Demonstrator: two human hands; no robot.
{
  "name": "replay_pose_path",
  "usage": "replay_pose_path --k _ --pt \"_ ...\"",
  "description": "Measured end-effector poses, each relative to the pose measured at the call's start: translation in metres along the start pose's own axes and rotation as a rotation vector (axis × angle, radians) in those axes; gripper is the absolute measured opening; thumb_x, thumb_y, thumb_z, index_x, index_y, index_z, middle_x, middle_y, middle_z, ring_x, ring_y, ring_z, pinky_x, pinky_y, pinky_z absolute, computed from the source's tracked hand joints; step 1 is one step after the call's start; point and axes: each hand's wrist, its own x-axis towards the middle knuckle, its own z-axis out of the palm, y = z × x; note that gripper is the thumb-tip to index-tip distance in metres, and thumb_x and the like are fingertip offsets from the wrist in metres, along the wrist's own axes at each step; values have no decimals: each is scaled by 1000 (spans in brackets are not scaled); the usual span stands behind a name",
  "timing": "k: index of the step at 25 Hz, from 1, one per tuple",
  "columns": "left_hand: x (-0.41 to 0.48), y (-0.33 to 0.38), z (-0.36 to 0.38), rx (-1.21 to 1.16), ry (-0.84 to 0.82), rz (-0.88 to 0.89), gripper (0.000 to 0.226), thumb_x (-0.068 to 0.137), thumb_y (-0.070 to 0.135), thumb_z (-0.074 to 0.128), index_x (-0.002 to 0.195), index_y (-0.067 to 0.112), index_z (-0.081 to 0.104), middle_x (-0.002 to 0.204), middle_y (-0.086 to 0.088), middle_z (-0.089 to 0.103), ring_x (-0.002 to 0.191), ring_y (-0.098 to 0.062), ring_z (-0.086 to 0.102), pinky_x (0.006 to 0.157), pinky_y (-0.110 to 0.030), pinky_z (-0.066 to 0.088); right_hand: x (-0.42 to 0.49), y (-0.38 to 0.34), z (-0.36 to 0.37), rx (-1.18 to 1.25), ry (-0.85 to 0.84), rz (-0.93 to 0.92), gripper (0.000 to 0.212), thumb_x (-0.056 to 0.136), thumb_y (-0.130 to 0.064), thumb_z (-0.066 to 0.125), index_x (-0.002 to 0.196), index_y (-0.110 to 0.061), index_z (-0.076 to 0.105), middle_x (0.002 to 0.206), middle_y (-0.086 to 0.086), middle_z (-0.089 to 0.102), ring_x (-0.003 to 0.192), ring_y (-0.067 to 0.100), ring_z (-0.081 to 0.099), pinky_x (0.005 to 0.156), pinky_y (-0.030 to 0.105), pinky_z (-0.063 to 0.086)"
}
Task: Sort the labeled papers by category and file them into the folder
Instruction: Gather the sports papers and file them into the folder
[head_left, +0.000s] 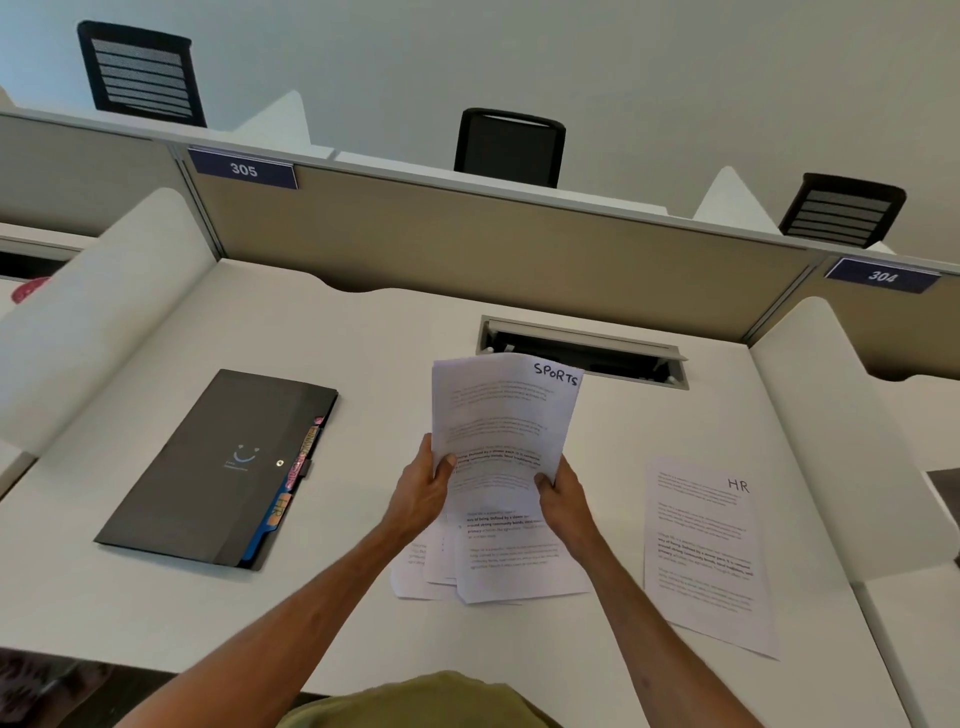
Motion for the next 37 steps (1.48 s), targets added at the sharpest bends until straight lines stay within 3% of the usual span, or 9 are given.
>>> replay_pose_path --k 6,9,11,19,22,25,30,34,37 --pt "7 -11 -17 -22 31 -29 38 113 29 47 151 30 46 131 9 70 110 -17 74 89 -43 65 -2 -30 -14 113 -121 63 40 100 -7 52 133 -26 64 130 0 73 112 20 73 96 42 61" --pt "7 -23 -30 -75 22 -64 35 113 23 49 146 27 57 130 8 74 111 -17 75 94 -46 64 -9 -53 -13 142 -204 118 25 109 -29 49 124 -27 69 120 -5 78 103 15 76 81 31 61" --pt "5 -30 -40 -109 36 -94 37 110 18 51 145 26 60 129 7 75 110 -16 76 95 -44 64 -7 -61 -10 111 -235 149 30 110 -42 47 121 -26 70 115 -6 79 103 17 76 82 34 61" --pt "-7 -49 -90 -153 132 -238 25 101 8 54 116 18 72 109 0 81 93 -26 78 82 -45 64 6 -69 31 2 -342 193 19 105 -21 62 116 -12 74 106 3 81 97 23 78 83 41 65" --pt "-12 -57 -111 -161 119 -263 24 102 10 56 118 18 71 110 3 81 94 -23 78 82 -43 64 5 -73 48 -9 -378 164 19 104 -19 65 117 -12 76 104 4 82 91 21 79 70 32 63" --pt "-13 -68 -135 -143 159 -288 19 105 21 60 122 18 67 115 2 77 106 -22 74 87 -39 56 7 -72 63 68 -356 151 20 103 -19 66 119 -11 75 105 7 81 93 27 79 72 36 63" --pt "-12 -91 -187 204 394 -219 27 103 15 59 129 16 66 125 -2 72 116 -24 66 97 -40 52 8 -56 86 182 -200 229 20 102 -15 66 116 -3 75 102 12 81 90 31 79 75 43 65" --pt "-13 -119 -217 676 296 -215 38 98 17 62 136 13 61 142 -13 59 142 -36 43 110 -53 44 -5 -43 102 229 -157 300 21 101 -15 68 116 -3 75 101 12 81 91 32 79 72 42 64" --pt "-15 -131 -224 822 184 -234 48 95 28 67 139 15 54 148 -13 52 147 -37 37 111 -60 43 -18 -35 113 246 -145 321 20 101 -16 68 116 -4 75 102 12 81 92 32 79 69 40 63"
